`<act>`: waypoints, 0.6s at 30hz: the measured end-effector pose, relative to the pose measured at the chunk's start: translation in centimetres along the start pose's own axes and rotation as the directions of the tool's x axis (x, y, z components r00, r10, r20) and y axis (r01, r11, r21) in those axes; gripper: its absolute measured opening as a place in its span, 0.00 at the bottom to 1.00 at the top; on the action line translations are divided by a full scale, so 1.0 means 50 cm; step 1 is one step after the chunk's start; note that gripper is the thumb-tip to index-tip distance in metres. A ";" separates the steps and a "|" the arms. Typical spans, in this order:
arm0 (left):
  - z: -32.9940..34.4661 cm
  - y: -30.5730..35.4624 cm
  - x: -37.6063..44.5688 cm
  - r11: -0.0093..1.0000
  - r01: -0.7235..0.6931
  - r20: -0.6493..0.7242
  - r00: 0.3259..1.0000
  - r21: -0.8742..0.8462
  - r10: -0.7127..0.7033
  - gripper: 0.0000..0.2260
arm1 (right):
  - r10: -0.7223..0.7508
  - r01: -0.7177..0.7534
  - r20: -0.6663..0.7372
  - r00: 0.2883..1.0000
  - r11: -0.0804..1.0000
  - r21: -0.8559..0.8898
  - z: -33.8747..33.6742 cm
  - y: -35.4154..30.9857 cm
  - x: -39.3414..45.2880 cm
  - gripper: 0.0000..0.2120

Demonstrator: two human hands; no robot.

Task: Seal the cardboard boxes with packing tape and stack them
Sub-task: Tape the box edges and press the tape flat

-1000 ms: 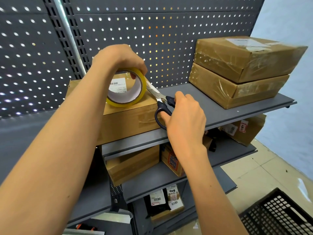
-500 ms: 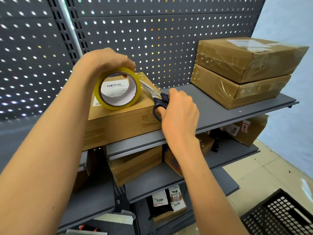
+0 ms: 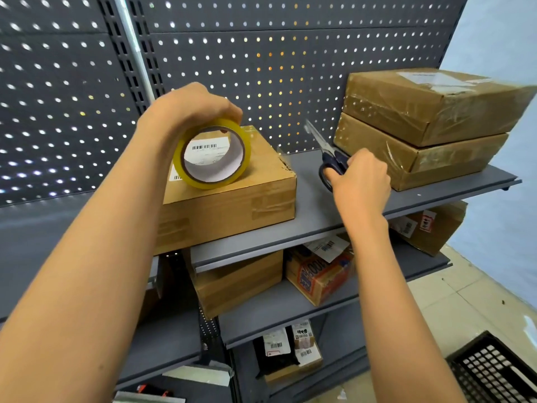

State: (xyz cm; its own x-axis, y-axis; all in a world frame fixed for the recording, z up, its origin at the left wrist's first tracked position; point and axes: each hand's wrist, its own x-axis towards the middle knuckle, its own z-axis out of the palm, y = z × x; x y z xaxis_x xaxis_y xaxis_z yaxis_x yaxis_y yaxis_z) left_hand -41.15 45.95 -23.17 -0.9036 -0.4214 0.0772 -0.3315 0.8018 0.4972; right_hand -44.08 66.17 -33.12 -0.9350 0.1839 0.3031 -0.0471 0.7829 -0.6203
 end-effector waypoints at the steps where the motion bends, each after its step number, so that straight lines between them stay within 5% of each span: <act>1: 0.000 0.001 -0.001 1.000 -0.002 -0.001 1.000 -0.002 0.002 0.13 | 0.027 -0.026 0.027 0.999 0.999 -0.020 0.006 0.011 0.005 0.19; 11: 0.004 -0.002 0.002 1.000 -0.010 -0.027 1.000 -0.020 0.009 0.14 | -0.007 0.045 0.210 0.978 0.983 -0.177 0.078 0.069 0.011 0.08; 15: 0.007 -0.002 -0.001 0.999 -0.022 -0.052 0.998 -0.038 0.020 0.14 | -0.060 0.098 0.202 0.978 0.978 -0.185 0.081 0.067 0.008 0.06; 18: 0.008 -0.003 -0.006 0.997 -0.041 -0.073 0.997 -0.058 0.037 0.15 | -0.208 0.213 0.066 0.976 0.974 -0.081 0.073 0.051 0.005 0.10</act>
State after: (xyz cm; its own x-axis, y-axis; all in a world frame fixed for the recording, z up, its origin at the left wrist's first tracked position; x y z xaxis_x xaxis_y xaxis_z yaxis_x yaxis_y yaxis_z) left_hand -40.91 46.12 -23.63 -0.8931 -0.4212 0.1582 -0.2778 0.7927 0.5426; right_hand -45.73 66.03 -37.26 -0.9260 -0.0224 0.3767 -0.2161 0.8499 -0.4807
